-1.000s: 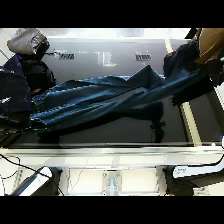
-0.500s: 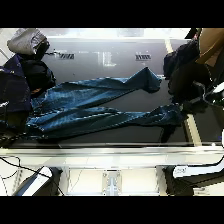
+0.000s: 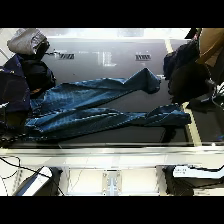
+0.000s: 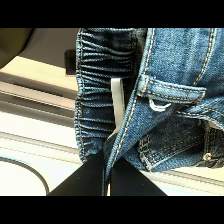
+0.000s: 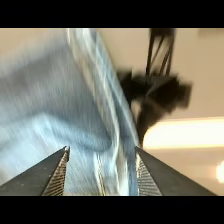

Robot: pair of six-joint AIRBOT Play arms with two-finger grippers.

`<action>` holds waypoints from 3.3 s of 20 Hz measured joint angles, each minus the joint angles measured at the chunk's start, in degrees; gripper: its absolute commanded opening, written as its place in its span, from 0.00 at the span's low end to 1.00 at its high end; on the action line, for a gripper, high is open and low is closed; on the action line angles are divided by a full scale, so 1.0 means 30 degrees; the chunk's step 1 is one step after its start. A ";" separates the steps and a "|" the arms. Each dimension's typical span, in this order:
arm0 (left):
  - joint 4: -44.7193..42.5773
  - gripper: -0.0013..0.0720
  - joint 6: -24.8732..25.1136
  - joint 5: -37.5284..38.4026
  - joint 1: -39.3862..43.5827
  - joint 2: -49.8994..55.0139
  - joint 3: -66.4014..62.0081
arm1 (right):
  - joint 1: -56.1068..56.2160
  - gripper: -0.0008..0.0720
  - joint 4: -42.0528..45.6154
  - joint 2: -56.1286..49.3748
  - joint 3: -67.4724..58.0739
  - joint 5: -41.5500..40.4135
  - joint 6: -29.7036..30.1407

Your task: Fold the clothes and pants, and hang the long-sleeved shirts on hangers.

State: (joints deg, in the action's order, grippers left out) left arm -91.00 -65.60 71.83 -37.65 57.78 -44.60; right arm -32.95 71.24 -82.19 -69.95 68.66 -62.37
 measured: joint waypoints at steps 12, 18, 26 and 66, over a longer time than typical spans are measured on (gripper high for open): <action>-0.0036 0.05 -0.0080 -0.0015 0.0000 0.0000 0.0000 | 0.0182 0.58 -0.5348 -0.5967 -0.2200 -0.0372 0.1086; -0.0036 0.05 -0.0138 -0.0029 0.0000 0.0000 0.0000 | 0.0168 0.58 -0.6120 -0.6798 -0.2958 -0.0080 0.2076; -0.0036 0.05 -0.0153 0.0000 0.0000 0.0000 0.0000 | 0.0160 0.53 -0.4867 -0.7300 -0.3963 0.1807 0.2149; 0.0240 0.05 -0.2004 0.0765 -0.0794 -0.2463 -0.0386 | -0.5872 0.46 0.0430 0.0852 0.4459 0.5238 0.4714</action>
State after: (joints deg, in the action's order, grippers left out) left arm -90.28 -71.61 74.13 -40.03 50.39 -45.76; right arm -50.57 72.53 -79.64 -56.58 84.38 -48.23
